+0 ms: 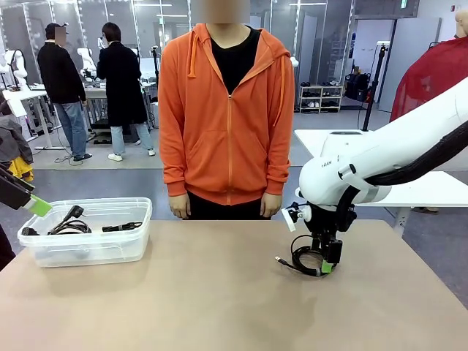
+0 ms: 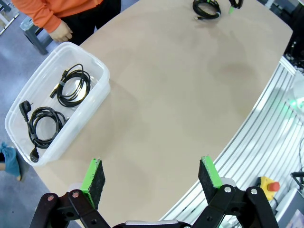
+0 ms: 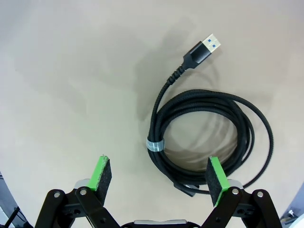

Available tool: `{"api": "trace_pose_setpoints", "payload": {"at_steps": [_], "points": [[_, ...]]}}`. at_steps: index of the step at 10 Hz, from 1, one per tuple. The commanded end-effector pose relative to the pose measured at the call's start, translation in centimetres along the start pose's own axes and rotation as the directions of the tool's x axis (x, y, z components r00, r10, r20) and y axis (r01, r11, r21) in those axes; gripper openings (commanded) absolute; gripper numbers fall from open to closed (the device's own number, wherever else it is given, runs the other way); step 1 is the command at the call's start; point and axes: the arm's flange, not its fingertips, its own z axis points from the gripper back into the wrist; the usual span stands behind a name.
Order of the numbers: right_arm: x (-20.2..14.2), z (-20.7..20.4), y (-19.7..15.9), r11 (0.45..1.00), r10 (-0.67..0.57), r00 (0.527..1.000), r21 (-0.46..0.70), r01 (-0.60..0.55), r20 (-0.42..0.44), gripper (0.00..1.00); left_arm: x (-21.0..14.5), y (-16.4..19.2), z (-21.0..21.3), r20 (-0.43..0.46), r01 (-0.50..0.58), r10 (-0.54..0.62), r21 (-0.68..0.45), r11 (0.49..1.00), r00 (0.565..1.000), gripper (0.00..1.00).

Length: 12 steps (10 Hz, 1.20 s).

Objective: Organize and store the cables.
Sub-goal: Place the USB Extension Cable into the Organizing box.

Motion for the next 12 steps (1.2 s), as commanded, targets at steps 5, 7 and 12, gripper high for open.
{"api": "trace_pose_setpoints", "payload": {"at_steps": [5,7,12], "points": [[-0.8,-2.5,0.7,1.0,0.014,0.998,0.009,-0.015,0.063,1.0,0.0,-0.2,-0.2,0.01,-0.014,0.013,0.008,1.0,1.0,1.0],[-1.0,-3.1,0.9,1.0,0.009,0.999,0.01,-0.01,0.049,1.0,0.0,-0.2,-0.2,0.01,-0.014,0.013,0.008,1.0,1.0,1.0],[-0.8,-3.9,1.3,1.0,0.015,0.999,-0.002,-0.015,0.039,0.62,0.0,-0.2,-0.2,0.01,-0.014,0.013,0.008,1.0,1.0,1.0]]}}
